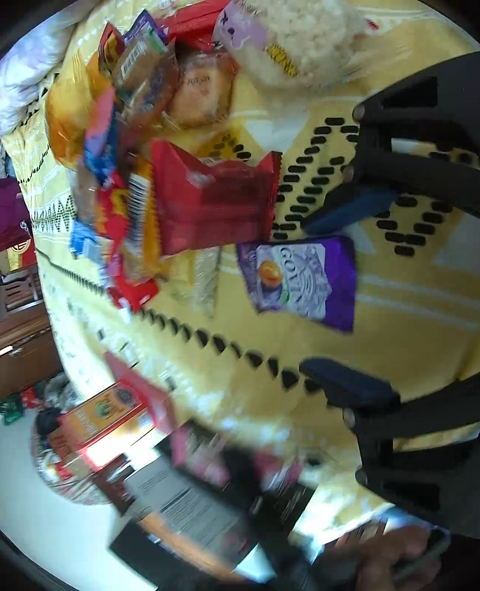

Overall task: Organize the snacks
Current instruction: 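Grasp the pink Hao packet with the left gripper while the right grasps the purple packet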

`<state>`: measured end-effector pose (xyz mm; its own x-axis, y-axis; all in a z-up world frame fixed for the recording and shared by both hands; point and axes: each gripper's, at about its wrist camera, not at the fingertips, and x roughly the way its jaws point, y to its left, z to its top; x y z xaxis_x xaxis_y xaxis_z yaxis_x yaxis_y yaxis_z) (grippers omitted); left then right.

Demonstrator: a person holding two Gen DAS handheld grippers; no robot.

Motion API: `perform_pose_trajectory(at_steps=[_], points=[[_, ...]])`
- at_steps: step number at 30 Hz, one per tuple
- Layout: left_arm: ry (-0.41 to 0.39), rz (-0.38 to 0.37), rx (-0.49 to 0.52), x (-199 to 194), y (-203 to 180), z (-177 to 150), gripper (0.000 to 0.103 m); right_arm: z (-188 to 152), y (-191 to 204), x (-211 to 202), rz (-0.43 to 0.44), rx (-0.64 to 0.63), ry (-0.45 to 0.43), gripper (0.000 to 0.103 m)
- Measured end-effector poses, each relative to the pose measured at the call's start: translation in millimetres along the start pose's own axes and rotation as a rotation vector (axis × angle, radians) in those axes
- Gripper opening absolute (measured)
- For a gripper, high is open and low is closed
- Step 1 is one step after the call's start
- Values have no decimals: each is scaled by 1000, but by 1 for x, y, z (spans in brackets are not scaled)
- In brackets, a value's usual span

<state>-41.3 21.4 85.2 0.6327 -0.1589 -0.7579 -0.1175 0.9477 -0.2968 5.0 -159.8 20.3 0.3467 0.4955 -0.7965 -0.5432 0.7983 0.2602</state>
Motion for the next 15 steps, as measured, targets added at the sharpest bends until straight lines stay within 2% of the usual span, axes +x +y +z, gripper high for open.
perform_pose_trajectory(at_steps=[3,5,7,10,12,15], points=[[-8,2,6,-5,0,-1,43,-4,-2,-4,-32,0,-22,54],[-16,-2,7,-9,0,-1,43,-5,-5,-11,-22,12,-35,35],[-23,-1,13,-14,1,-1,44,-7,-5,-19,-17,7,-45,27],[-31,-3,11,-21,2,-1,44,-13,-2,-33,2,-4,-63,27],[-35,-3,9,-25,3,-2,44,-17,3,-40,23,-10,-74,20],[-41,0,14,-32,5,-4,44,-25,10,-44,38,-25,-66,19]])
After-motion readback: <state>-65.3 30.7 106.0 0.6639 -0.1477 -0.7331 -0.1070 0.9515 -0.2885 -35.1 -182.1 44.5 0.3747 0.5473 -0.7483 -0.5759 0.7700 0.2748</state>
